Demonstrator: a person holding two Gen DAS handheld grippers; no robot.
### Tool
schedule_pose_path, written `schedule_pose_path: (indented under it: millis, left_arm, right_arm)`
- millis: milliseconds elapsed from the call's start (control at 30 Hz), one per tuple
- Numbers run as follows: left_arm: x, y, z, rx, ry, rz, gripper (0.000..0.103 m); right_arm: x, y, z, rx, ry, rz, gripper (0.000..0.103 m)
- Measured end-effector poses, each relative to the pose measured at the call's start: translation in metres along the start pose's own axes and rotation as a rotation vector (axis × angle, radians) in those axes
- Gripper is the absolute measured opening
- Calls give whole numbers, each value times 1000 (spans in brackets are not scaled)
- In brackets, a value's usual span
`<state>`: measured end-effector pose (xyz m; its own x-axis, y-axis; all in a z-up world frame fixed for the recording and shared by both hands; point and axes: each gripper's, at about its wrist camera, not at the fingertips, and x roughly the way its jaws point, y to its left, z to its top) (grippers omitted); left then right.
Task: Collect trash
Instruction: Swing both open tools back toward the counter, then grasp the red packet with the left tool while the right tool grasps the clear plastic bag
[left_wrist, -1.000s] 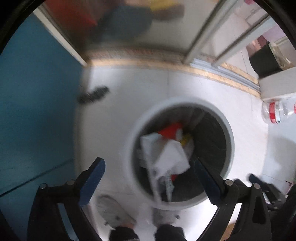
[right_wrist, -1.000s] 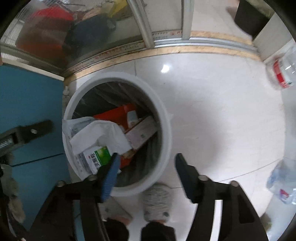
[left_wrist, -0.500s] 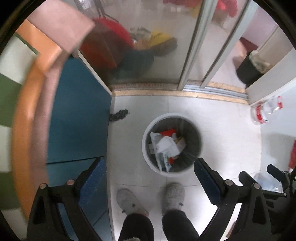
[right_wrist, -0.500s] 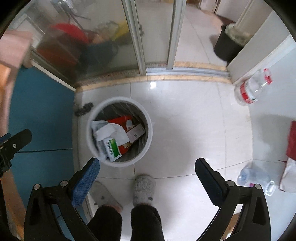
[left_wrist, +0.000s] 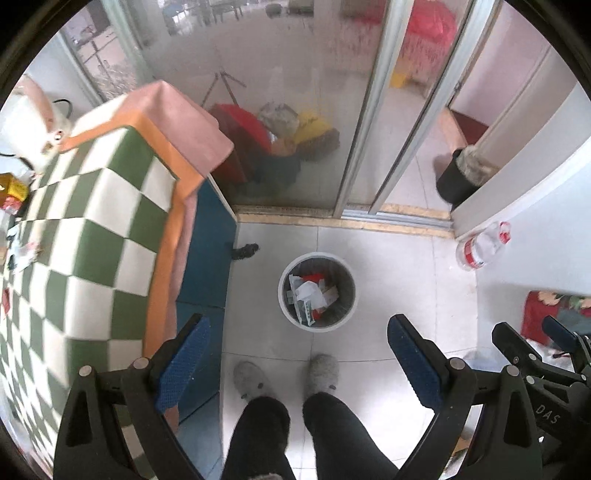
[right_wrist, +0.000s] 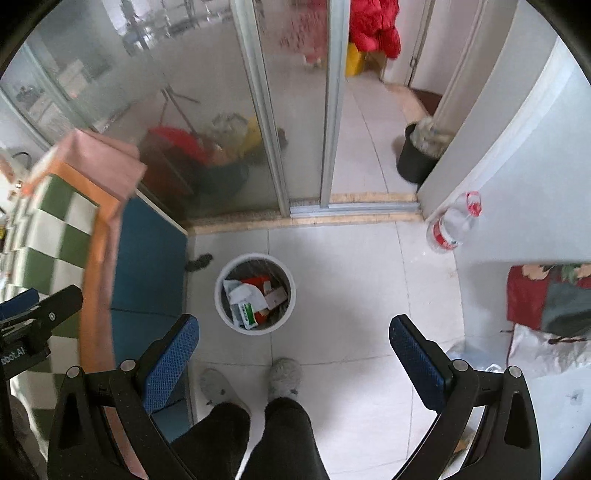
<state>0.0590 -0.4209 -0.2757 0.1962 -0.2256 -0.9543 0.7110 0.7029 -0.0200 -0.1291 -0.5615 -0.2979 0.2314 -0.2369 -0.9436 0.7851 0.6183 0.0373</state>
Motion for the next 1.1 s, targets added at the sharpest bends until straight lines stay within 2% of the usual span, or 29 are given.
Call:
schedule_pose_path:
  millis: [33,67,100,233,300,400,500,667,767,867,967,1033,1100]
  left_arm:
    - [-9,2,-1,-6,-5,-7,98]
    - [-19,4,-1,-16,-12,-14,98]
    - [-27,6,-1,-23,-21,-17,98]
    - [-55,21,8,-62,-63,2,98]
    - [-69,34,14,-88,-82,38,98]
    - [-93,66,23,-134,-155,114,98]
    - [-107,125,30,-225,-202,182,98]
    - [-119,264,15,-425,-207,361,98]
    - [-109,364,-18,-566,-137,467,98]
    - [-95,454,-57,-693,-58,524,98]
    - [-77,527,-95,-798,1,539,98]
    - [-63,569,-113,-863,19,497,97]
    - [-47,603,-125,-913,24,434,97]
  right_arm:
    - [0,0,0,0,0,0,103]
    - [-28,2,4,-13,-20,13,103]
    - [-38,3,6,-18,-26,19,103]
    - [-61,16,15,-31,-16,86,103]
    - [-65,31,24,-52,-18,122,103]
    - [-71,69,39,-91,-16,194,103]
    - [-71,124,52,-159,6,265,103]
    - [-64,272,70,-369,56,378,103]
    - [-50,376,72,-541,75,398,103]
    - [-28,471,66,-702,94,405,103]
    - [4,571,51,-879,137,394,103]
    - [35,633,35,-1001,179,349,103]
    - [61,671,18,-1082,218,292,103]
